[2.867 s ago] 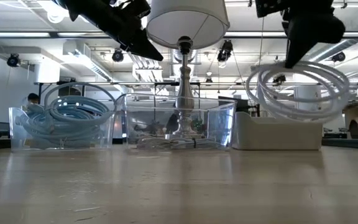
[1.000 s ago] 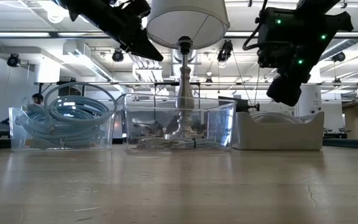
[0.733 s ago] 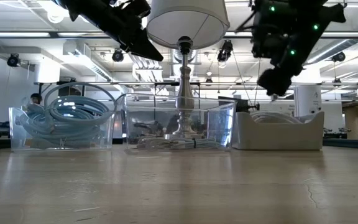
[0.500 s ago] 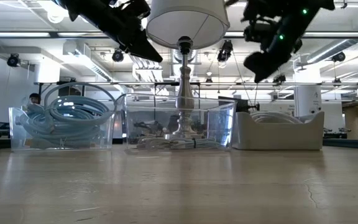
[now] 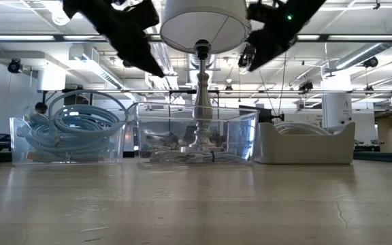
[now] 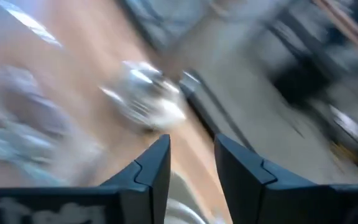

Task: Pick & Place USB Port
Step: Put the white hdmi cable into the gray bin

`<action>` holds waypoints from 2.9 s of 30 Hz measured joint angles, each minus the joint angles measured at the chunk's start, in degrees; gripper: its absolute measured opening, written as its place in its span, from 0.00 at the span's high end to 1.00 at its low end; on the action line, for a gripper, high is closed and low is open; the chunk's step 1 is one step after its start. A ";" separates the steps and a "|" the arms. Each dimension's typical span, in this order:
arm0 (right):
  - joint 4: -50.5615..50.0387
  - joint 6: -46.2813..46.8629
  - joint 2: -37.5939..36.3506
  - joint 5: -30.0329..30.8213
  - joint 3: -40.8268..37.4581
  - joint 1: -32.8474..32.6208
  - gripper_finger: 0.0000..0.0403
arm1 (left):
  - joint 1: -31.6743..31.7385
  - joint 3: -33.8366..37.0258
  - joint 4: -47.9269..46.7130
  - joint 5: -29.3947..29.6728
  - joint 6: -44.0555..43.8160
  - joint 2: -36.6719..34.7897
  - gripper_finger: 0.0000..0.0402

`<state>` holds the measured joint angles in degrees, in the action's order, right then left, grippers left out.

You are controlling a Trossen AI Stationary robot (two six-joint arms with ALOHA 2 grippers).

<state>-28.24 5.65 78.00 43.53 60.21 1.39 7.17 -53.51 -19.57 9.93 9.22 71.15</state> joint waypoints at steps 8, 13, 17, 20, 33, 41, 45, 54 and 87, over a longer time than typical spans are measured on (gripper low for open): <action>23.01 -14.38 0.00 -19.64 -4.85 0.00 0.72 | -8.91 -0.11 -21.60 -0.03 -8.93 -2.35 0.70; 24.16 -14.66 0.00 -19.89 -6.37 0.02 0.70 | -16.23 -0.11 -31.39 -1.90 -19.46 -2.88 0.70; 24.09 -14.69 0.00 -20.07 -7.13 0.02 0.69 | -22.22 0.50 -31.55 -8.06 -26.36 -2.53 0.70; 24.17 -15.40 0.01 -20.05 -7.13 0.02 0.68 | -26.34 1.41 -30.73 -10.93 -30.53 -2.32 0.70; 24.78 -26.78 0.02 -20.03 -7.15 0.22 0.70 | -34.27 13.48 -5.44 -27.39 -41.95 -1.03 0.70; 24.71 -30.13 0.02 -20.03 -7.15 0.17 0.67 | -37.30 17.64 -0.06 -27.29 -47.44 2.62 0.70; 24.71 -31.51 0.02 -20.02 -7.17 0.17 0.67 | -38.79 17.64 -0.44 -24.68 -47.72 4.10 0.70; 24.73 -33.78 0.02 -20.03 -7.17 0.13 0.70 | -39.88 17.88 -0.63 -24.21 -49.93 8.23 0.70; 24.71 -33.29 0.02 -20.01 -7.08 0.13 0.68 | -45.52 16.78 3.41 -13.93 -49.17 10.38 0.70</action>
<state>-3.53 -27.64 78.02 23.52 53.12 1.52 -38.35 -36.73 -16.16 -3.99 -39.94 81.54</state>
